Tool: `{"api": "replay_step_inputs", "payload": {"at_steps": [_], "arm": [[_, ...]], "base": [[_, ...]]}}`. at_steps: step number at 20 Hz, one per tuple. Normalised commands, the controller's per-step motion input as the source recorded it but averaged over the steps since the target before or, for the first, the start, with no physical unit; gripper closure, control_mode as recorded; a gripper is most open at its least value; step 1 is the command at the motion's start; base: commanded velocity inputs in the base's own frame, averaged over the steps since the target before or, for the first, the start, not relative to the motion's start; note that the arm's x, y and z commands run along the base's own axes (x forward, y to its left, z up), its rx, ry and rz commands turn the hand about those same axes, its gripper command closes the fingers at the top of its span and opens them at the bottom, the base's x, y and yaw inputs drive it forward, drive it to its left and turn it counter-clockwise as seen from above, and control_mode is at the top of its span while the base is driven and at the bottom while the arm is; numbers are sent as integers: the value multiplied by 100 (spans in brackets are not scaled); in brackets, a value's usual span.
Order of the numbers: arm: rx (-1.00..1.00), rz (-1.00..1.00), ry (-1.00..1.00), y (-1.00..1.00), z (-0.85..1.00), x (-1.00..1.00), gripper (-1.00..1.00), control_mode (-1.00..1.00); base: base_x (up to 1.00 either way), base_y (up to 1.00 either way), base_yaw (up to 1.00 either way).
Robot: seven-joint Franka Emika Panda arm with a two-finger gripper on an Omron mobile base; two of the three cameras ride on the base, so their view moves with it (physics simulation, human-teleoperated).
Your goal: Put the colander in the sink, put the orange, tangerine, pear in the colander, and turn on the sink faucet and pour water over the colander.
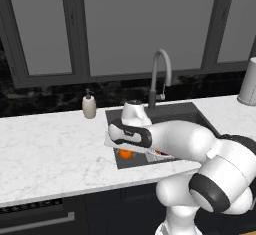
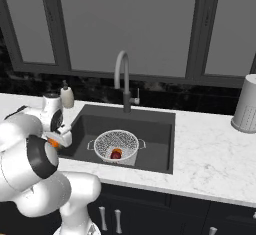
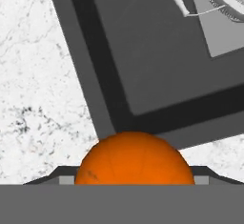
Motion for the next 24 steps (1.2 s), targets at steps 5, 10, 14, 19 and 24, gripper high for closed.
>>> {"api": "replay_step_inputs", "payload": {"at_steps": [5, 10, 14, 19, 24], "arm": [[-1, 0, 5, -66, 3, 30, 100, -100], [-2, 0, 13, -59, 9, 31, 100, -100], [-18, 0, -6, -18, -1, 30, 100, -100], [-20, 0, -7, -14, 0, 25, 100, -100], [-4, 0, -6, -54, -12, 23, 100, -100]], "base": [[0, 0, 0], [0, 0, 0], [0, 0, 0], [0, 0, 0], [0, 0, 0]]}}
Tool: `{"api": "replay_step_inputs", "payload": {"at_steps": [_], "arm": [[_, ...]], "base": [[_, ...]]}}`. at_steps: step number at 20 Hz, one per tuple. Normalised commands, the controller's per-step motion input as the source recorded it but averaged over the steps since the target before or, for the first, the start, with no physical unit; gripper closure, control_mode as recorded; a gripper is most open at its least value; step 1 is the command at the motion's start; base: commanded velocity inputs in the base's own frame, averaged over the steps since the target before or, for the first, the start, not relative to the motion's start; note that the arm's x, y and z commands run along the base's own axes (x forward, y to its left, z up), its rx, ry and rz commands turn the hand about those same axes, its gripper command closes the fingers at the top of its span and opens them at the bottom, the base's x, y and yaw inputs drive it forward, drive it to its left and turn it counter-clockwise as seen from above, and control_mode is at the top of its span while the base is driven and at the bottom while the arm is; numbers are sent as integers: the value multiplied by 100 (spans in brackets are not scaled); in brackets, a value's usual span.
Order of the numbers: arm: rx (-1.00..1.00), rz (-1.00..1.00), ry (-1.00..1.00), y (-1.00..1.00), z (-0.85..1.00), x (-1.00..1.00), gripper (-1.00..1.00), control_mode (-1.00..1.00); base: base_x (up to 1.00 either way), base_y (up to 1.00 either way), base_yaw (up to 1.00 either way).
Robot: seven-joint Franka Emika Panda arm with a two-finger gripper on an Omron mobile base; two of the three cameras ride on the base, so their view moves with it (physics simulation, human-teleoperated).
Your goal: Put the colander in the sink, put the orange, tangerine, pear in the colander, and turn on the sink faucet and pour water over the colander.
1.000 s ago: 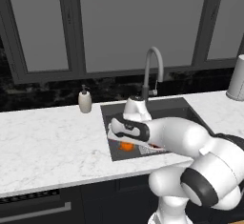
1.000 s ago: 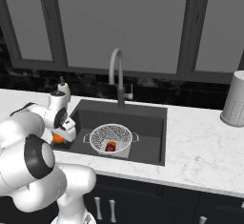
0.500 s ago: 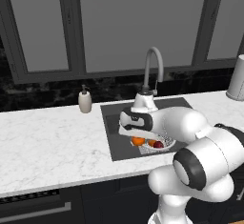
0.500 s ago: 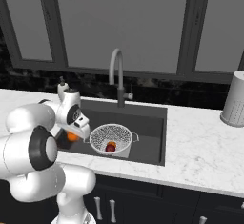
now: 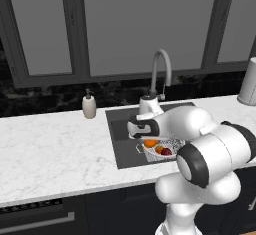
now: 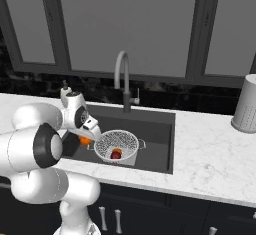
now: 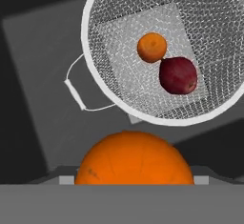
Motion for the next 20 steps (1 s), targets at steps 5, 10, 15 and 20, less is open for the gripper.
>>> {"api": "replay_step_inputs", "payload": {"at_steps": [5, 10, 15, 20], "arm": [[1, 0, -11, -51, -22, 36, 100, -100], [-1, 0, -13, -7, -26, 30, 100, -100], [-3, 0, -6, 0, -37, 22, 100, -100], [0, 0, 0, 0, -25, 26, 100, -100]], "base": [[0, 0, 0], [0, 0, 0], [0, 0, 0], [0, 0, 0]]}}
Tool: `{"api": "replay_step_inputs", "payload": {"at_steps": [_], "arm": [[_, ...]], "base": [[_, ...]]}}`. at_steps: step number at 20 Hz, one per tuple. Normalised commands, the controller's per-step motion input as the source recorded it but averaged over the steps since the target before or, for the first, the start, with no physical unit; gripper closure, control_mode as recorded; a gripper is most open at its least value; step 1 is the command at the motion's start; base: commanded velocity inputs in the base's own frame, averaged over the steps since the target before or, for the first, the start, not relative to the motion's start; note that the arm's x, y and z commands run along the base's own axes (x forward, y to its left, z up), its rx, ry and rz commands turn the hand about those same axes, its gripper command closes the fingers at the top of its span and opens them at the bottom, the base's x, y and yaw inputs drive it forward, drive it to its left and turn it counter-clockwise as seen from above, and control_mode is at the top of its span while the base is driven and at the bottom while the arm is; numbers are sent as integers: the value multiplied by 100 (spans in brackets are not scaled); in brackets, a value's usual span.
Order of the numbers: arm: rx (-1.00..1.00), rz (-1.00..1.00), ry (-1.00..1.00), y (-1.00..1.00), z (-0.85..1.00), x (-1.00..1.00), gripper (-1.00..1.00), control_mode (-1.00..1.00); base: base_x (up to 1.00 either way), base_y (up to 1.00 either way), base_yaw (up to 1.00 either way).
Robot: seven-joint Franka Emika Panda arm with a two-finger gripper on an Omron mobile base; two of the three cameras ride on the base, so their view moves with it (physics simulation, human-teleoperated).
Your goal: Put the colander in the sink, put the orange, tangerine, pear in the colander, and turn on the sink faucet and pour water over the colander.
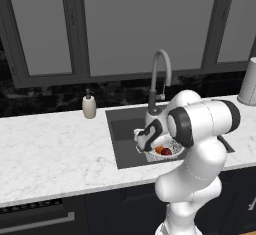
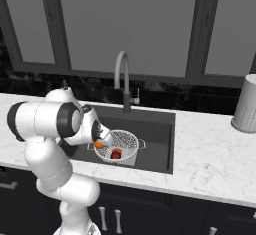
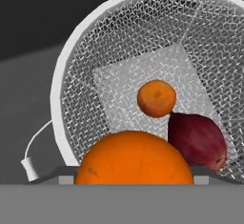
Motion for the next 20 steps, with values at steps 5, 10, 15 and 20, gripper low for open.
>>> {"api": "replay_step_inputs", "payload": {"at_steps": [5, 10, 15, 20], "arm": [[0, 0, 0, 0, -17, 17, 100, -100], [0, 0, 0, 0, -25, 15, 100, -100], [0, 0, 0, -9, -20, 16, 100, -100], [0, 0, -2, -10, -5, 1, -100, -100]], "base": [[0, 0, 0], [0, 0, 0], [0, 0, 0], [0, 0, 0]]}}
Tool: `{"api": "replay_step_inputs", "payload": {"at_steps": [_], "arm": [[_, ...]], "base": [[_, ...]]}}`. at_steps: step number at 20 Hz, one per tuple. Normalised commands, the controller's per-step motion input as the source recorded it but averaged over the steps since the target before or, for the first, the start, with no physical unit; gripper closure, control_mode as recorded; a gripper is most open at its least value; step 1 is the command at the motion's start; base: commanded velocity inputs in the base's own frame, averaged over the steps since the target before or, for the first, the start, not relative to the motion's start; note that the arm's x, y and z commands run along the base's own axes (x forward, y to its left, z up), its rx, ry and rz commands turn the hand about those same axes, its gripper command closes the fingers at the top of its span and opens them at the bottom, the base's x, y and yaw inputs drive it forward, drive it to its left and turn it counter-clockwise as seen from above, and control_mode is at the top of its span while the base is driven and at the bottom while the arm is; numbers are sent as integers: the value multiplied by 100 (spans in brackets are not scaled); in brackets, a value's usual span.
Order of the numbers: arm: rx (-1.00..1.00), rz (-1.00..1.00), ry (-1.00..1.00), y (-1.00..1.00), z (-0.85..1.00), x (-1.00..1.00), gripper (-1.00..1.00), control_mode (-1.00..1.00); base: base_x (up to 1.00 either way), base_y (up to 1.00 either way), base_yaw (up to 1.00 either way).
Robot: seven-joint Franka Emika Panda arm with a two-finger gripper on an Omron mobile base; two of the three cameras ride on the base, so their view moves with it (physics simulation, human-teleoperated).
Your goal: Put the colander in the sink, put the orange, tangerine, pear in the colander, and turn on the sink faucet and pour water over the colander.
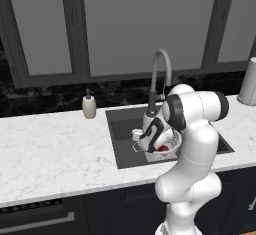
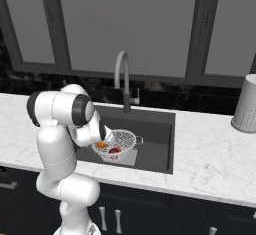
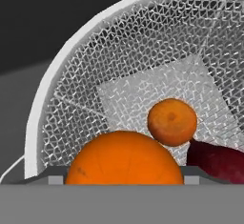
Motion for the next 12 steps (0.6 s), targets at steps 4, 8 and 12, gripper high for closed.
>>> {"api": "replay_step_inputs", "payload": {"at_steps": [4, 8, 12], "arm": [[0, -2, -2, -5, 0, -5, -100, -100], [0, -2, -5, 0, 7, -8, -100, -100], [0, 0, 0, 0, 34, -2, -100, -100]], "base": [[0, 0, 0], [0, 0, 0], [0, 0, 0]]}}
